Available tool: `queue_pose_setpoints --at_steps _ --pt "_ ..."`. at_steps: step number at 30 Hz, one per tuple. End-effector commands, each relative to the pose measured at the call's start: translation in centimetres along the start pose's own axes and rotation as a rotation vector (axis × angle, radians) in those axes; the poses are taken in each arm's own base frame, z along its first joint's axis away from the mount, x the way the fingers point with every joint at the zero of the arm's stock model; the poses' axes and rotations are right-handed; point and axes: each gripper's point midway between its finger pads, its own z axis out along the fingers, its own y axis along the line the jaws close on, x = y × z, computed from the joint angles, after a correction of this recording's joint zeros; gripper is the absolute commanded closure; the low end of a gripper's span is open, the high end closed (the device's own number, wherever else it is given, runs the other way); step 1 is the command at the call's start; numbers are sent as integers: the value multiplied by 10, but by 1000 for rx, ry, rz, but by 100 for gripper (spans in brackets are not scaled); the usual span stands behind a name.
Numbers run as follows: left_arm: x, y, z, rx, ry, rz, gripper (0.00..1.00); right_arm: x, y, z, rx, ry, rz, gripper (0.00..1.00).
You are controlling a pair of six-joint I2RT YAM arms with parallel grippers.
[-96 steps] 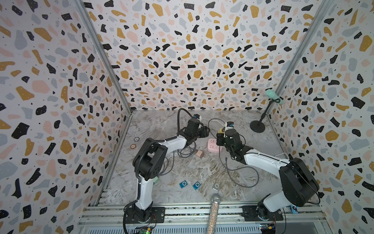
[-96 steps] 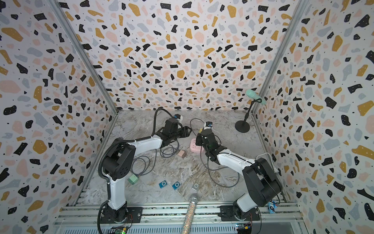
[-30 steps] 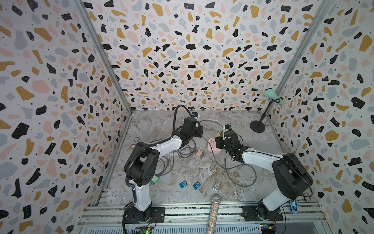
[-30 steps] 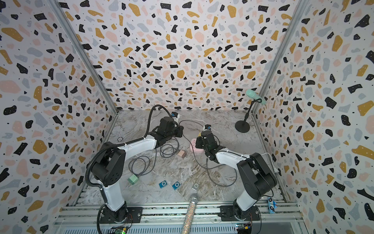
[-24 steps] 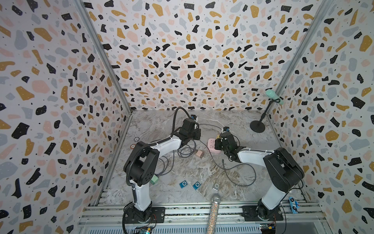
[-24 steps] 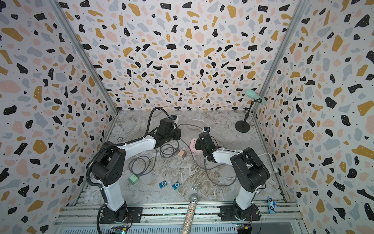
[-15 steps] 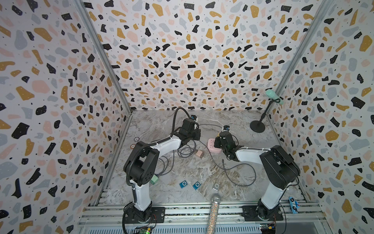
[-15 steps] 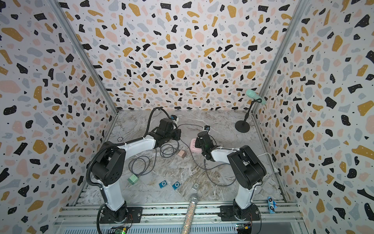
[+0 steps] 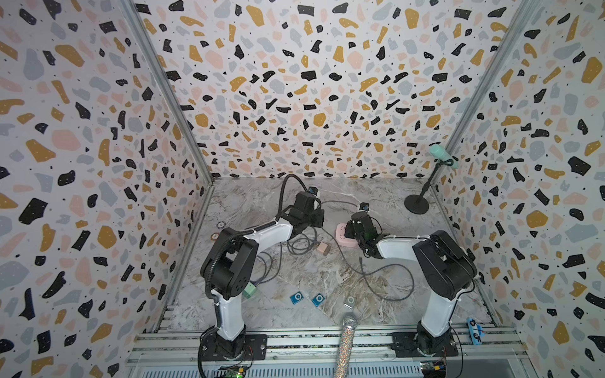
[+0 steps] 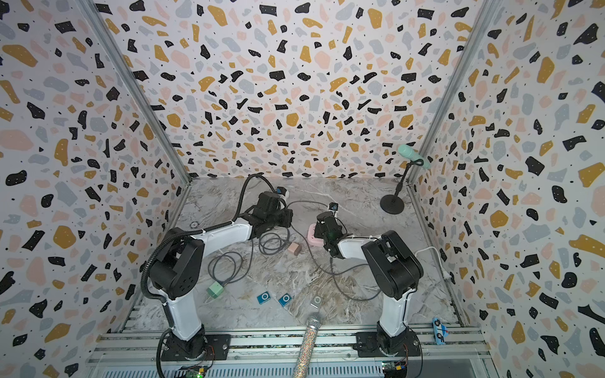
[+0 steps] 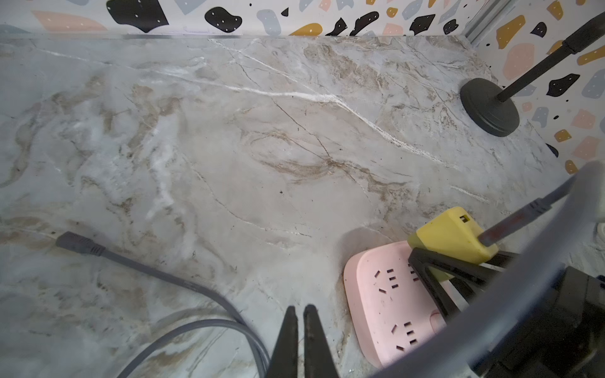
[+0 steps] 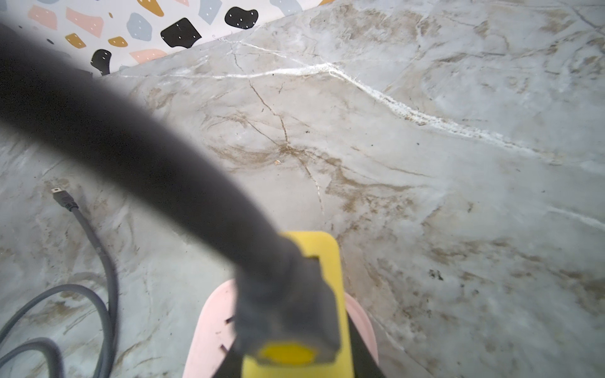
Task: Charge mp3
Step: Insert the plug into the socket.
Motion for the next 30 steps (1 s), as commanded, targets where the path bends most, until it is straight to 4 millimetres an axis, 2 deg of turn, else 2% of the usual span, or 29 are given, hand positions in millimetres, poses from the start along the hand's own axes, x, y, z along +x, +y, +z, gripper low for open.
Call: queue_pose_setpoints --at_steps 1,11,23,30 --pt "-12 -2 -3 17 -29 -12 100 -5 0 -3 33 -1 1 100" --pt "-9 -1 -3 19 -32 -27 99 4 -2 -9 48 7 20 100" --pt "-4 -2 1 34 -22 -43 99 0 -6 -20 58 -2 19 100" --pt "-4 -2 2 32 -21 -44 99 9 -6 -13 57 15 16 100"
